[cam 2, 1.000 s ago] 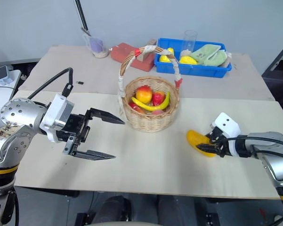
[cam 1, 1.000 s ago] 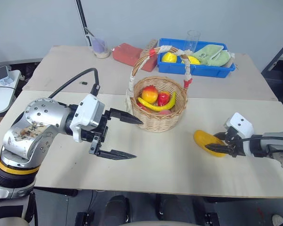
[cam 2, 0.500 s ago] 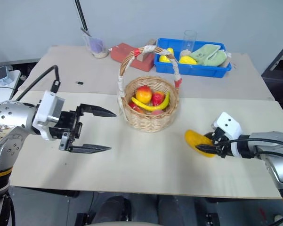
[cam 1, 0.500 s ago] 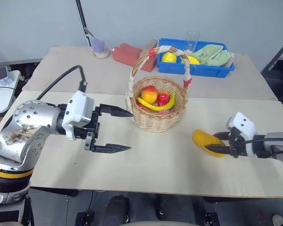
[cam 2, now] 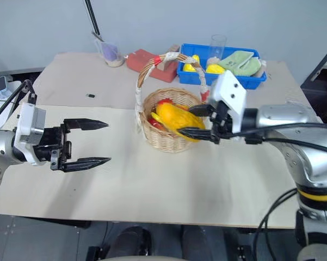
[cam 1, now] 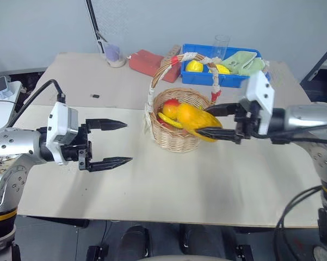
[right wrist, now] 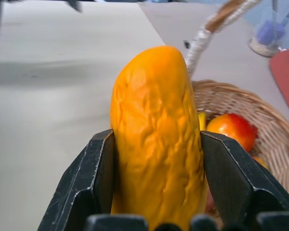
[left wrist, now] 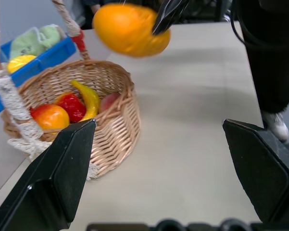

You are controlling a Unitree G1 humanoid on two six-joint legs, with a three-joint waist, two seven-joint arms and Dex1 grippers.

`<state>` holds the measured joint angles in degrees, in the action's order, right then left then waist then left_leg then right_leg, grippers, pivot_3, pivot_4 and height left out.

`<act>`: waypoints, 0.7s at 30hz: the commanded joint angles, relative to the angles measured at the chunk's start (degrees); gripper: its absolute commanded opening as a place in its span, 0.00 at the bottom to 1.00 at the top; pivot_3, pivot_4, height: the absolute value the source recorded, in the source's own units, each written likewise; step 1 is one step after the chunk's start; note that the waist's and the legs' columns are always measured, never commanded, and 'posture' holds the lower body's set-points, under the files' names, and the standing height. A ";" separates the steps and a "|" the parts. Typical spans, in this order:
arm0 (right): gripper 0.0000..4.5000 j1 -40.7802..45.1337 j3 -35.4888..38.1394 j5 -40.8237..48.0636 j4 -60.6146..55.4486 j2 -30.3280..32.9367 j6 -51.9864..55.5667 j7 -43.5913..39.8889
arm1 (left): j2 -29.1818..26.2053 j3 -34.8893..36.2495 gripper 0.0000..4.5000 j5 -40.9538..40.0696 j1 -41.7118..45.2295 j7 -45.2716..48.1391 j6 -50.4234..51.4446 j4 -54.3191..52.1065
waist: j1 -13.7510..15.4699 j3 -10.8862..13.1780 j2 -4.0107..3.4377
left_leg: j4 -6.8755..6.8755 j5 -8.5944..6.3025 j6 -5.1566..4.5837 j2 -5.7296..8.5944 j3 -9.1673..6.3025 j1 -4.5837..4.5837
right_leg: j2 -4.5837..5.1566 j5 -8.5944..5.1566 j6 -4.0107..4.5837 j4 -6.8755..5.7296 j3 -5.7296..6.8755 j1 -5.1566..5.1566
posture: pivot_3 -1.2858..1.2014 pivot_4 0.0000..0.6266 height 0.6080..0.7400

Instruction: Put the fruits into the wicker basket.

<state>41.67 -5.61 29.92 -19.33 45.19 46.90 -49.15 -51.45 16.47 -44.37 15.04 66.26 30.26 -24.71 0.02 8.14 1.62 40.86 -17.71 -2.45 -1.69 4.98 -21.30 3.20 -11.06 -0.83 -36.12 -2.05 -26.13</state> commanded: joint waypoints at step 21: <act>0.99 -6.46 11.89 3.85 -2.37 0.17 2.46 -0.32 | -0.36 0.00 1.00 -6.41 3.00 -6.86 4.42 -3.69 | 0.28 0.00 -0.01 | -0.04 0.02 0.04 0.00 -0.07 -0.07 | 0.01 0.02 0.04 -0.01 0.10 -0.03 | 0.52 0.24 0.63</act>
<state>35.83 2.45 31.89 -18.86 43.76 48.81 -48.56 -51.21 16.04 -49.71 17.25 59.64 34.09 -27.65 0.31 8.15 1.61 40.82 -17.69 -2.41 -1.69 4.92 -21.37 3.20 -11.05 -0.79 -36.13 -1.95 -26.16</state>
